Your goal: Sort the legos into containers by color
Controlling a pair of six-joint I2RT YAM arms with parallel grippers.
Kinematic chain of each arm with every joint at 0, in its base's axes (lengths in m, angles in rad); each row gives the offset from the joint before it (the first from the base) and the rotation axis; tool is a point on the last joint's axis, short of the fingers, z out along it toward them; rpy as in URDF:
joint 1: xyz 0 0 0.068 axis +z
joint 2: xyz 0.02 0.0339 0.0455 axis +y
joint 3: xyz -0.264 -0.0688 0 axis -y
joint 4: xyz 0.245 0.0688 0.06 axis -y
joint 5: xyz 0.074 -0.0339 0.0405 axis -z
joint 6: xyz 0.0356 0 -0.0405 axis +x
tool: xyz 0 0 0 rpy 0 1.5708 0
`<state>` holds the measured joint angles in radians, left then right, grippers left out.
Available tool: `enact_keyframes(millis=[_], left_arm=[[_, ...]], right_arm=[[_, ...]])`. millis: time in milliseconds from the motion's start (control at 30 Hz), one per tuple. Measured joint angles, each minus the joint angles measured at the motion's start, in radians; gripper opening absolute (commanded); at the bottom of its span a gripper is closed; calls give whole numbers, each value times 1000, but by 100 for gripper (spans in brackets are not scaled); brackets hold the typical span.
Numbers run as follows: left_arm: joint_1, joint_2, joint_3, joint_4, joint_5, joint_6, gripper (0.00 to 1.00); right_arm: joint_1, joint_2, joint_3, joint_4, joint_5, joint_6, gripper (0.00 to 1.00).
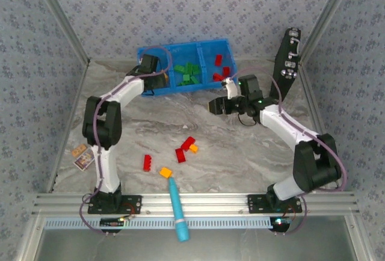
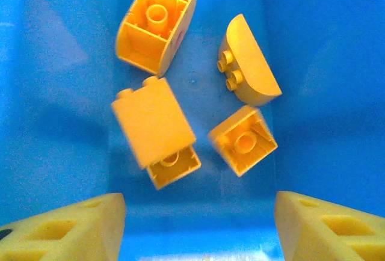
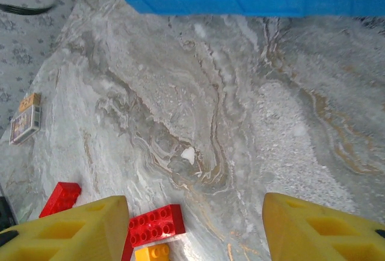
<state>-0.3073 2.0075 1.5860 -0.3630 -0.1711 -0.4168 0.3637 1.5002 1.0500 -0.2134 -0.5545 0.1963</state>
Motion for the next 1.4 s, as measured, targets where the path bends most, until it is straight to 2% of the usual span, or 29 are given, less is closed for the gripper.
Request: enact_keyframes(millis=[267,400,567,733,967,1133,1400], left_arm=[[-24,-348,-121,-30,52,80,68],[-115,-468,-198,-72,89,129,68],[-255,-579,-375,-185,119,174,68],[-308,-750,-579,-282,100,153,67],[-342,-1063,-807,-335,141,21,67],[-390,-1147,-856,-367,182,-51,68],[-543,-1121,-964,-338,200,-162,68]], right_arm=[[44,77,85,-30,2,-50,63],[33,122,171,-94,9,-122,65],[9,139,251,-113,16,-173,66],[10,153,265,-113,43,-190,66],[14,186,285,-142,61,-198,66],[28,222,333,-174,61,-217,66],[36,224,350,-205,62,-238,66]])
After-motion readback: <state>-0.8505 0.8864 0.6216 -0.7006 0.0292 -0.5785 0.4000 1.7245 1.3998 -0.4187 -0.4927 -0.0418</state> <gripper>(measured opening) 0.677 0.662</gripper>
